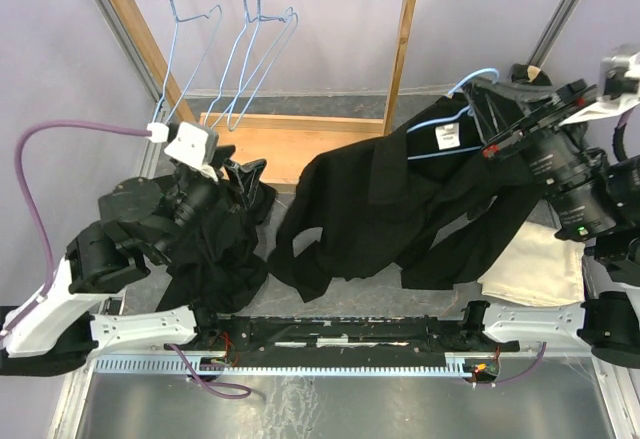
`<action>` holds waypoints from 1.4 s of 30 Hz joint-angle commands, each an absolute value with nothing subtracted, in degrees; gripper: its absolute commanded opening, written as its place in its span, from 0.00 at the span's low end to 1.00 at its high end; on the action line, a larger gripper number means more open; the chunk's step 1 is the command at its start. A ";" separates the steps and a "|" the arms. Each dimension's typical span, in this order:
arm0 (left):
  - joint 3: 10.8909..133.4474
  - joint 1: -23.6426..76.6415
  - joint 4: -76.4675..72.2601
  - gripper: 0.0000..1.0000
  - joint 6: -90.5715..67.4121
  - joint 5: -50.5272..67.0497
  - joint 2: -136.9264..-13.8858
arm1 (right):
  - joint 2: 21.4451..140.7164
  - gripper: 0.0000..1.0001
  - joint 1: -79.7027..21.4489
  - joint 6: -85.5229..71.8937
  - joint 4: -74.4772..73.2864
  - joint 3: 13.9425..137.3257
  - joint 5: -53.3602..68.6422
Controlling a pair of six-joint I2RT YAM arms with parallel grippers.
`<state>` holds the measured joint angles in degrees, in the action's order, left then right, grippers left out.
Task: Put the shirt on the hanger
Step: Hang the shirt on the hanger.
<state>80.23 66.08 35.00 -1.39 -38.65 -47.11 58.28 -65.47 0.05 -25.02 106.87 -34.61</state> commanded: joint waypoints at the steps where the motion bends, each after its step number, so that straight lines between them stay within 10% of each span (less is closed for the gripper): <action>1: 89.89 66.09 33.22 0.71 6.78 -33.42 -51.03 | 61.62 0.00 -65.39 7.39 -23.06 116.44 -32.93; 19: 91.85 66.09 25.63 0.80 1.54 -18.32 -61.30 | 64.94 0.00 -65.46 -2.57 -20.76 104.20 -46.17; 42: 83.88 67.40 12.56 0.81 -8.42 -36.26 -68.80 | 68.32 0.00 -65.40 -11.42 -17.40 97.89 -55.42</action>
<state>82.43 66.67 17.06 -5.37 -30.59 -67.37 68.34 -65.45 -10.15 -20.93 97.86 -54.70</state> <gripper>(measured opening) 0.823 0.027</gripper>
